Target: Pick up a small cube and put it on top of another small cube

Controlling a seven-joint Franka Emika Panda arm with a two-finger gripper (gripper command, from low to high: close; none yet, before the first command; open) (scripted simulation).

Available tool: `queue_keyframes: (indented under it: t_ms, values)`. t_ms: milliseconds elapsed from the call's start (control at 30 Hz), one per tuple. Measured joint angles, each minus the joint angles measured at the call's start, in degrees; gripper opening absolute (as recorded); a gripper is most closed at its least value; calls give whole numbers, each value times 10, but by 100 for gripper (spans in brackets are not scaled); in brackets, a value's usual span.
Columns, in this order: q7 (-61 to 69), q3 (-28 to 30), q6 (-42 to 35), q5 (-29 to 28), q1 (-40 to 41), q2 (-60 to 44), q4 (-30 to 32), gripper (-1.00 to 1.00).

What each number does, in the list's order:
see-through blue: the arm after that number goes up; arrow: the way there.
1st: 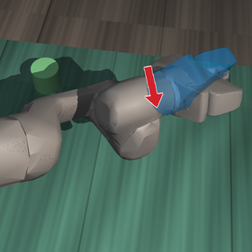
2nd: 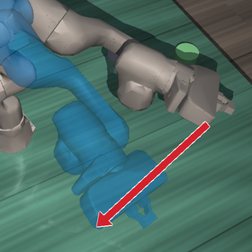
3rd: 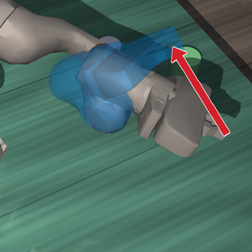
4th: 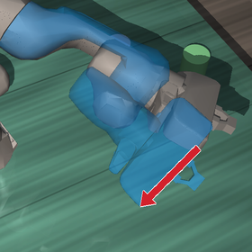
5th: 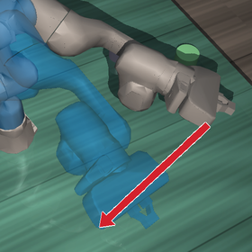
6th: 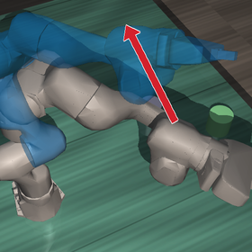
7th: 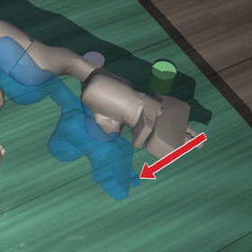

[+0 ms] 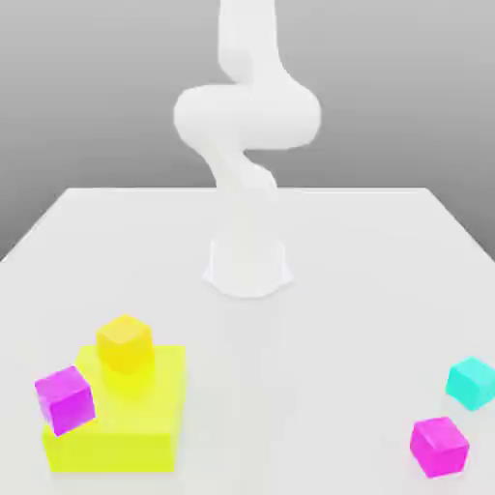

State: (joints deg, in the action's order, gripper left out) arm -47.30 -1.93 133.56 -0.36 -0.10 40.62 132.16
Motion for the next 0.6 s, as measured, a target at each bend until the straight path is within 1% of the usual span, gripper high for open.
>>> queue_keyframes:
  t_ms: [300,533,600]
  values:
    - [-62,-74,65,-24,-6,-189,14,0]
    - [-122,-123,114,-61,-22,-335,24,0]
    - [-140,-130,128,-74,-37,-377,27,0]
